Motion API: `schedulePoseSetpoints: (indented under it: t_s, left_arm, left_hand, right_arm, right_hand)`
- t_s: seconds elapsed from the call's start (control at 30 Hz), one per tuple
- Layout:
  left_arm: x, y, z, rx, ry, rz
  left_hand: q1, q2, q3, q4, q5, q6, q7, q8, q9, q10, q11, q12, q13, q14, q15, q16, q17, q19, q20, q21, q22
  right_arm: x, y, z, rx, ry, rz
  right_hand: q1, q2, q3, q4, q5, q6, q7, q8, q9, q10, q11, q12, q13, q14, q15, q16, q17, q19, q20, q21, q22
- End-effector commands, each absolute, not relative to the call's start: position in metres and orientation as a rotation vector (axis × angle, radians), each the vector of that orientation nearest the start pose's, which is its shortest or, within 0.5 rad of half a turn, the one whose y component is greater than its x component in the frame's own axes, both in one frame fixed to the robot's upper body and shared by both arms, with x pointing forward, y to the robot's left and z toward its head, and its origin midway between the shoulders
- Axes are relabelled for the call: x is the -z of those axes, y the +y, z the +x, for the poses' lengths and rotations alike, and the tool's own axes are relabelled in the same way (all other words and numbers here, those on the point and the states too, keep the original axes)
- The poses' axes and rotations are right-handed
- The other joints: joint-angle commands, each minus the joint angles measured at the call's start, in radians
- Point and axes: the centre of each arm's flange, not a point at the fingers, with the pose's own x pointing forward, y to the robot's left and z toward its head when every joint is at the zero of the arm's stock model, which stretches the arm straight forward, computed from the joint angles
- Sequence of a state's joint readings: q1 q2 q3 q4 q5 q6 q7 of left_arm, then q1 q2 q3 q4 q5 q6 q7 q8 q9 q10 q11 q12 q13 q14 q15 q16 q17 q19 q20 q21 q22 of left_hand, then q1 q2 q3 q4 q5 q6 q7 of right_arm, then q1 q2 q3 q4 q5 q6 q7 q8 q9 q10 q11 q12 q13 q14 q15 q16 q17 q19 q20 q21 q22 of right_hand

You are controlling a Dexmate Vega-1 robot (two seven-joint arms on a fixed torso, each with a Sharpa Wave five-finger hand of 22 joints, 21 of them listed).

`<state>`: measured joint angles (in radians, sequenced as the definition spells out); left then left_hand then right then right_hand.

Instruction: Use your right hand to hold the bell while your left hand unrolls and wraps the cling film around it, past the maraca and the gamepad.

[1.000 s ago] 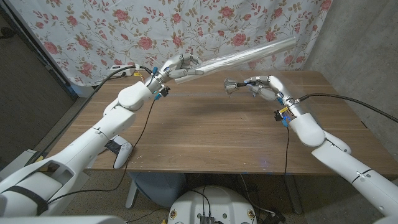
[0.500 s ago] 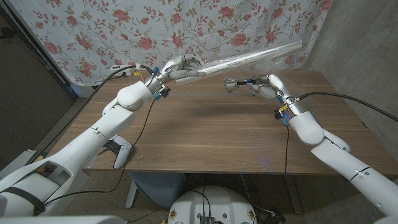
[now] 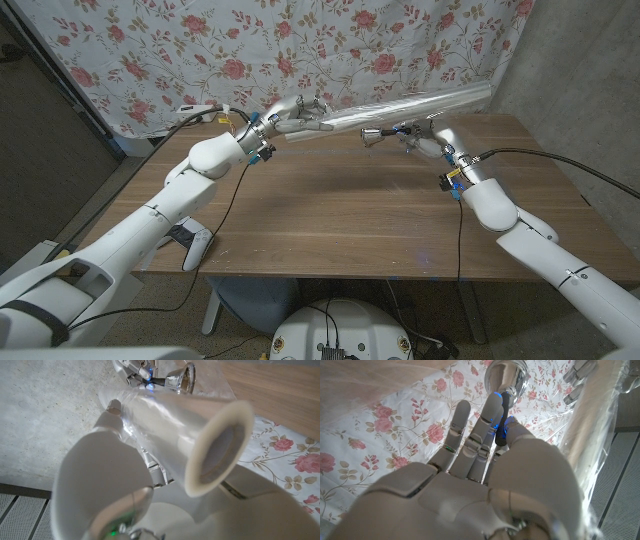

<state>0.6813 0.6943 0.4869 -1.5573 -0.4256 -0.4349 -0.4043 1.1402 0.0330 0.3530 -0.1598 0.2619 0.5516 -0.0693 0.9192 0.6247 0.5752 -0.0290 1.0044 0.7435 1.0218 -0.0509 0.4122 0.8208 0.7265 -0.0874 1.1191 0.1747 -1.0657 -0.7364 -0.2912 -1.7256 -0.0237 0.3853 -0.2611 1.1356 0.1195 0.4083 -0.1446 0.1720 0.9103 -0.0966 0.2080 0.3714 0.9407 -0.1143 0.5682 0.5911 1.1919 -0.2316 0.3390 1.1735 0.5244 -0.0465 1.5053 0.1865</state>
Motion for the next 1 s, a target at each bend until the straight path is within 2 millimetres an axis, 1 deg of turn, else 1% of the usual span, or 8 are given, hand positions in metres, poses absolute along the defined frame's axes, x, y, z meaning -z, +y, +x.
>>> schedulePoseSetpoints:
  t_s: [0.03,0.17,0.2,0.23,0.4,0.67,0.9,1.0]
  left_arm:
    - [-0.084,0.189,0.559,0.814,-0.901,0.619]
    - [-0.082,0.191,0.558,0.818,-0.897,0.63]
    - [-0.083,0.193,0.558,0.812,-0.899,0.633]
    - [-0.084,0.195,0.558,0.811,-0.897,0.632]
    - [-0.086,0.204,0.559,0.794,-0.894,0.607]
    - [-0.082,0.203,0.56,0.826,-0.875,0.627]
    - [-0.078,0.206,0.56,0.846,-0.864,0.627]
    - [-0.077,0.208,0.56,0.854,-0.856,0.628]
  left_hand:
    - [0.082,0.081,0.108,-0.006,-0.009,0.002,0.006,-0.01,0.098,0.108,-0.113,-0.002,0.274,0.119,-0.167,-0.009,0.007,-0.006,-0.002,0.009,0.001]
    - [0.082,0.082,0.11,-0.007,-0.011,0.003,0.004,-0.012,0.098,0.106,-0.114,-0.003,0.274,0.118,-0.167,-0.009,0.008,-0.008,-0.002,0.01,0.001]
    - [0.082,0.082,0.11,-0.007,-0.012,0.006,0.003,-0.013,0.096,0.107,-0.111,-0.005,0.271,0.116,-0.168,-0.011,0.007,-0.007,-0.002,0.01,0.001]
    - [0.082,0.082,0.11,-0.006,-0.012,0.004,0.003,-0.013,0.098,0.107,-0.112,-0.005,0.271,0.116,-0.168,-0.012,0.006,-0.009,-0.002,0.01,0.001]
    - [0.082,0.082,0.112,-0.007,-0.015,0.002,-0.003,-0.014,0.101,0.11,-0.11,-0.006,0.27,0.118,-0.168,-0.012,0.007,-0.009,-0.003,0.011,0.001]
    - [0.082,0.081,0.114,-0.007,-0.019,0.002,0.002,-0.017,0.104,0.102,-0.115,-0.004,0.281,0.116,-0.167,-0.013,0.011,-0.013,-0.002,0.012,0.001]
    - [0.081,0.082,0.117,-0.006,-0.022,0.002,0.003,-0.02,0.106,0.098,-0.118,-0.006,0.284,0.112,-0.166,-0.015,0.013,-0.013,-0.002,0.014,0.001]
    - [0.081,0.082,0.118,-0.007,-0.024,0.0,0.002,-0.021,0.111,0.099,-0.113,-0.01,0.279,0.111,-0.167,-0.017,0.013,-0.015,-0.002,0.015,0.001]
  right_arm:
    - [-0.015,-0.272,0.554,-0.08,-0.953,-0.628]
    - [-0.02,-0.271,0.555,-0.078,-0.964,-0.635]
    - [-0.021,-0.271,0.555,-0.078,-0.966,-0.637]
    - [-0.022,-0.271,0.555,-0.077,-0.966,-0.639]
    - [-0.023,-0.273,0.555,-0.076,-0.963,-0.637]
    - [-0.028,-0.278,0.555,-0.067,-0.957,-0.64]
    - [-0.034,-0.286,0.561,-0.068,-0.936,-0.622]
    - [-0.036,-0.29,0.565,-0.067,-0.925,-0.598]
  right_hand:
    - [-0.009,0.002,0.008,-0.001,0.008,0.004,0.0,-0.003,0.002,0.004,-0.005,-0.001,0.002,0.007,0.003,-0.002,0.004,-0.003,-0.154,0.004,0.001]
    - [-0.008,0.001,0.008,-0.002,0.008,0.005,0.001,-0.002,0.001,0.005,-0.005,0.0,0.002,0.007,0.002,-0.002,0.005,-0.003,-0.154,0.004,0.001]
    - [-0.008,0.002,0.008,-0.002,0.008,0.005,0.0,-0.002,0.002,0.006,-0.006,0.0,0.002,0.006,0.002,-0.003,0.004,-0.002,-0.153,0.004,0.001]
    - [-0.008,0.002,0.008,-0.002,0.008,0.004,0.0,-0.003,0.002,0.007,-0.002,-0.001,0.001,0.006,0.002,-0.002,0.004,-0.003,-0.153,0.004,0.001]
    - [-0.007,0.002,0.008,-0.002,0.008,0.005,0.0,-0.002,0.002,0.006,-0.004,0.0,0.003,0.007,0.002,-0.003,0.004,-0.003,-0.154,0.004,0.001]
    - [-0.008,0.001,0.008,-0.002,0.008,0.005,-0.001,-0.002,0.001,0.003,-0.006,-0.001,0.006,0.006,0.002,-0.003,0.004,-0.003,-0.154,0.004,0.001]
    - [-0.008,0.002,0.008,-0.001,0.008,0.005,-0.001,-0.003,0.001,0.006,-0.006,-0.001,0.005,0.007,0.002,-0.003,0.004,-0.003,-0.153,0.004,0.001]
    - [-0.008,0.001,0.008,-0.001,0.008,0.003,-0.003,-0.003,0.001,0.007,-0.004,-0.001,0.004,0.008,0.002,-0.002,0.005,-0.004,-0.153,0.004,0.001]
